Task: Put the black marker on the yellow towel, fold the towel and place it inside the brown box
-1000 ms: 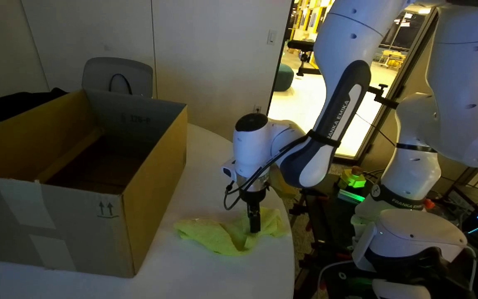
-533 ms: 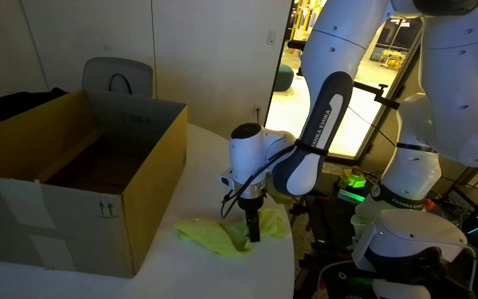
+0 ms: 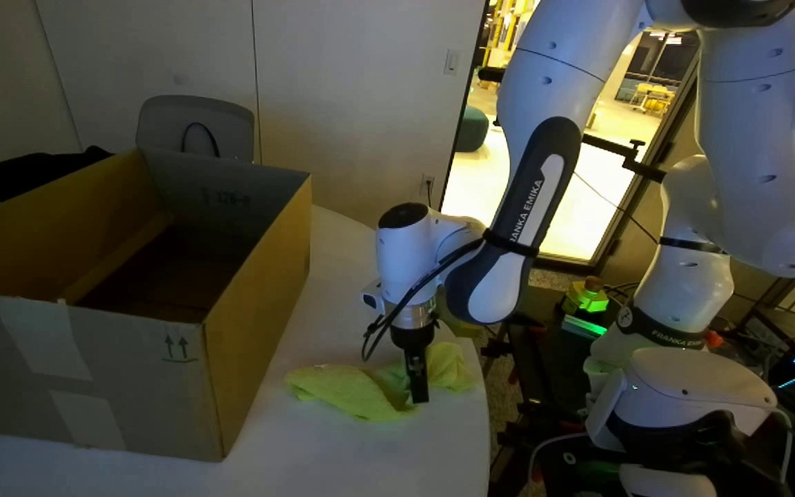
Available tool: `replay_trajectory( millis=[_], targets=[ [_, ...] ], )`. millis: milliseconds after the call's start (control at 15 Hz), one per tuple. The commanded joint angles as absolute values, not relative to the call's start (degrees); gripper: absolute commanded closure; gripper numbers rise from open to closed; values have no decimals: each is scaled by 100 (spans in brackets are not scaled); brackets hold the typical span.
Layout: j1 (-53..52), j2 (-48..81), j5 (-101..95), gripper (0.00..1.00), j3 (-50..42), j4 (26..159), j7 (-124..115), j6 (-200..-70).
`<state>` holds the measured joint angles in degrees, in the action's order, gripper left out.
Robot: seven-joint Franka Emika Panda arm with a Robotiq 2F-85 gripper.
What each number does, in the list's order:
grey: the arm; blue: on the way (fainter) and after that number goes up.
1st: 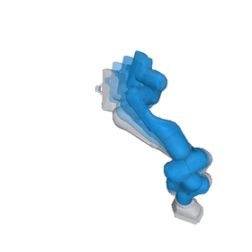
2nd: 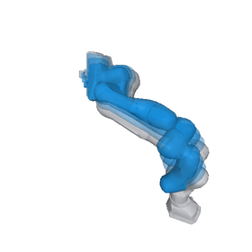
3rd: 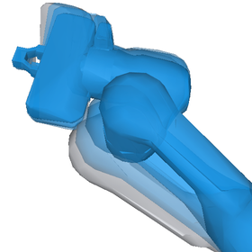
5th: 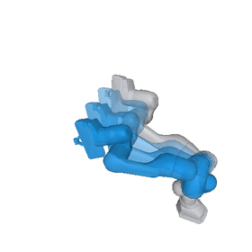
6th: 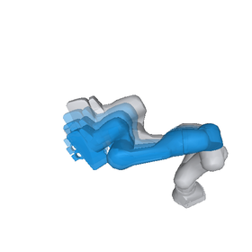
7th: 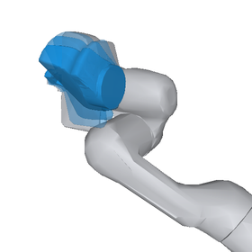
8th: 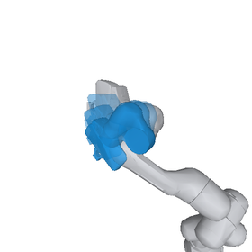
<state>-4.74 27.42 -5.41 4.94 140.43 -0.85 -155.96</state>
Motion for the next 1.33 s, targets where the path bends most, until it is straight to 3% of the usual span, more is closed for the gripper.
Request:
replay_trajectory(
  millis=[0,133,800,1267],
  targets=[
    [-362,2702,-270,84,678,13912,160,-15426],
    [-300,2576,-177,99,744,13924,227,-15370],
    [-222,527,-503,100,292,14142,220,-14277],
    [-294,-343,-684,100,356,12747,-261,-13199]
  ],
)
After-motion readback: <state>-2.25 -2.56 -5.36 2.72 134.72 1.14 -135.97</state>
